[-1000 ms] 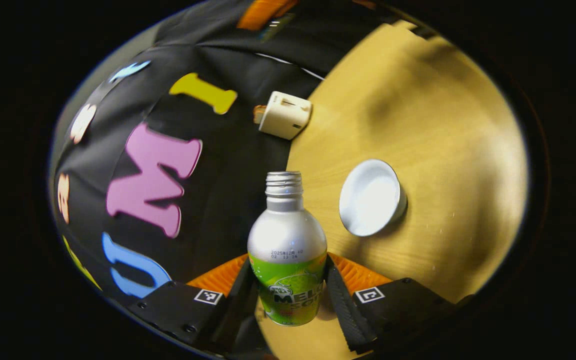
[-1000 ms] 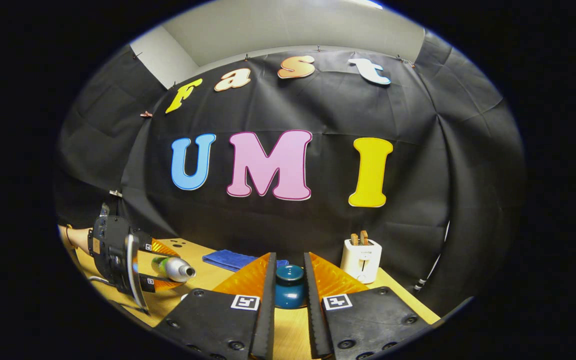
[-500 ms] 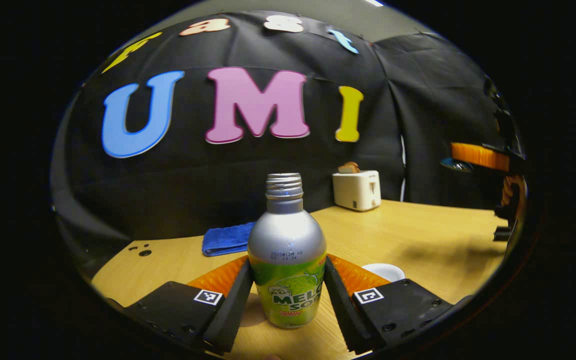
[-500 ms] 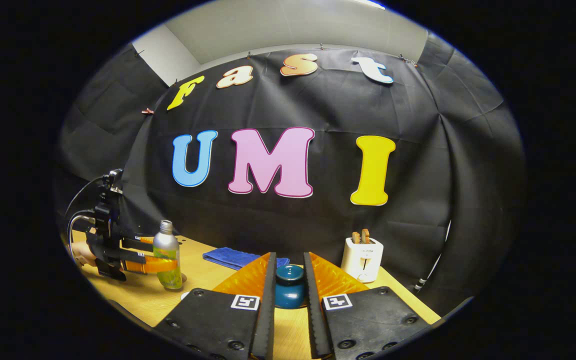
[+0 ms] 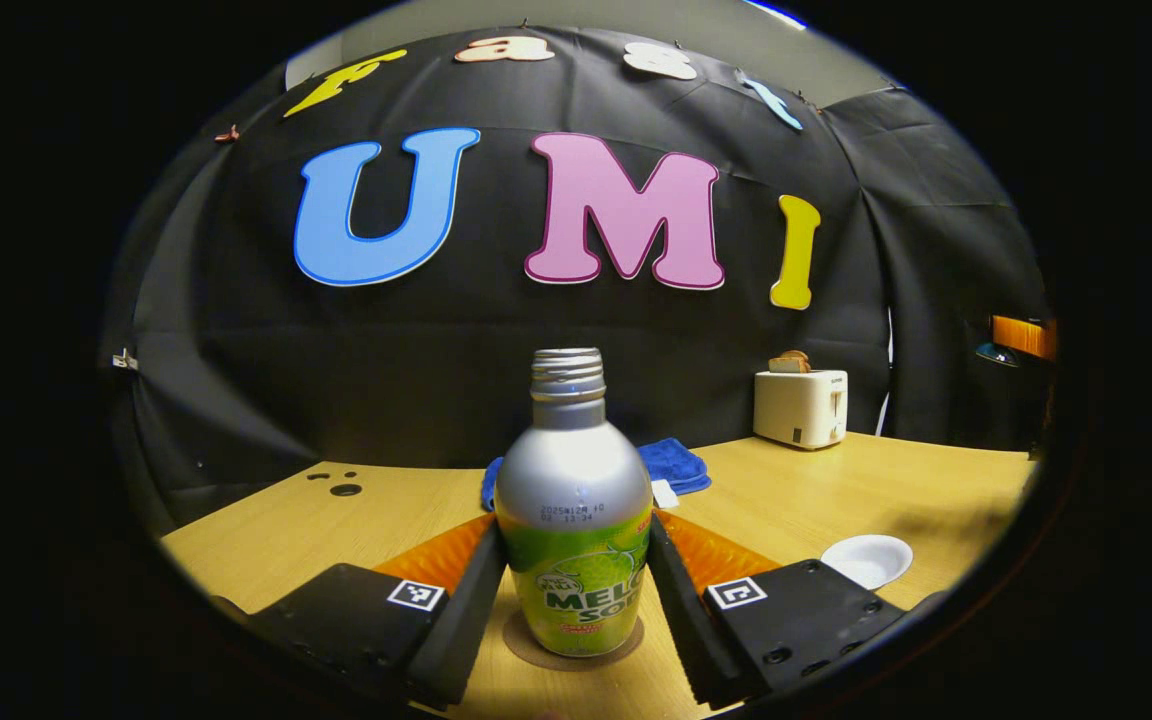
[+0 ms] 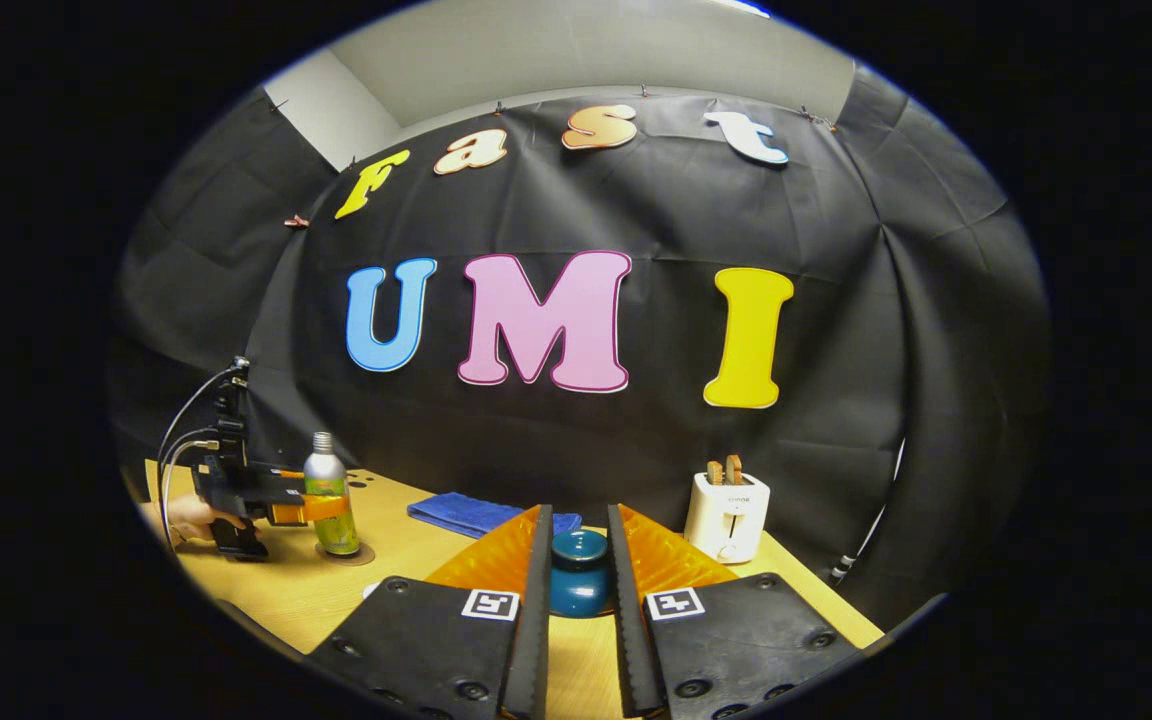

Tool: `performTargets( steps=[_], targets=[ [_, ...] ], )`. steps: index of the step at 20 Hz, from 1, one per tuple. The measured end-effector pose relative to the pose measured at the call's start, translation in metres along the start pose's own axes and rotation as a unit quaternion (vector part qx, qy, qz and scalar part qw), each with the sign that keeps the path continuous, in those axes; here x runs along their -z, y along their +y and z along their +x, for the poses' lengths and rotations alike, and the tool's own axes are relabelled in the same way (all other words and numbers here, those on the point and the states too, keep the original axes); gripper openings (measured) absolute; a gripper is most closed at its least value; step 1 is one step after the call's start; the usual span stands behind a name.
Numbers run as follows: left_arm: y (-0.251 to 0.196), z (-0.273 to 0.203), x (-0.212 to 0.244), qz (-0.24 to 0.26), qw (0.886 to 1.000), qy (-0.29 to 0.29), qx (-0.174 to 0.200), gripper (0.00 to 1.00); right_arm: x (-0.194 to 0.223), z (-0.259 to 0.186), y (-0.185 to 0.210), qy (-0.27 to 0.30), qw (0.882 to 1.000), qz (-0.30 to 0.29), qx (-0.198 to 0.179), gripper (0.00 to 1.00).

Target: Open the teacup lid with one hand, grasp the water bottle and pour water into the teacup with the other hand; after pouring, place the water bottle on the coaster and then close the teacup lid.

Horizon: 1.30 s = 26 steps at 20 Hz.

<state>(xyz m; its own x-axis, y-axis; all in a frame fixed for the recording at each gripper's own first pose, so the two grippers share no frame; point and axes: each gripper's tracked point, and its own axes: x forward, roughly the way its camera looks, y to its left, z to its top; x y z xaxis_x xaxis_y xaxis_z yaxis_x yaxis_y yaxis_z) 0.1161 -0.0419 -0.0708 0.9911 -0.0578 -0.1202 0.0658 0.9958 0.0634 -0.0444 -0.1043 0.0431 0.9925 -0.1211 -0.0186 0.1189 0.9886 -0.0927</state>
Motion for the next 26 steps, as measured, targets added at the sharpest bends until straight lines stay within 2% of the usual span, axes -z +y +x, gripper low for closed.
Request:
performTargets(
  steps=[6,8,9,11,15,20,25,26],
  targets=[
    [0.006,0.007,0.013,-0.002,1.0,0.012,-0.019,0.82,0.001,0.001,-0.002,0.001,1.0,0.003,0.0,0.31],
    [0.006,0.008,0.014,-0.004,1.0,0.011,-0.023,0.86,0.004,0.002,-0.001,0.004,1.0,0.004,-0.002,0.31],
    [0.005,0.003,0.012,-0.007,1.0,0.011,-0.021,0.96,0.005,0.002,0.001,0.005,1.0,0.004,-0.004,0.31],
    [0.003,-0.005,0.012,-0.015,1.0,0.017,-0.018,0.95,0.005,0.004,0.007,0.003,1.0,0.007,-0.013,0.31],
    [0.005,-0.04,0.012,-0.049,0.998,0.022,-0.024,0.96,0.025,0.01,0.052,0.027,0.996,0.045,-0.073,0.31],
    [0.011,-0.088,-0.004,-0.071,0.996,-0.015,-0.045,0.96,0.069,0.032,0.116,0.082,0.987,0.062,-0.124,0.31],
    [0.003,-0.108,-0.018,-0.051,0.998,-0.04,-0.02,0.95,0.105,0.05,0.152,0.132,0.98,0.051,-0.137,0.31],
    [0.002,-0.107,-0.019,-0.052,0.998,-0.039,-0.014,0.95,0.113,0.053,0.158,0.14,0.98,0.047,-0.136,0.27]
  ],
)
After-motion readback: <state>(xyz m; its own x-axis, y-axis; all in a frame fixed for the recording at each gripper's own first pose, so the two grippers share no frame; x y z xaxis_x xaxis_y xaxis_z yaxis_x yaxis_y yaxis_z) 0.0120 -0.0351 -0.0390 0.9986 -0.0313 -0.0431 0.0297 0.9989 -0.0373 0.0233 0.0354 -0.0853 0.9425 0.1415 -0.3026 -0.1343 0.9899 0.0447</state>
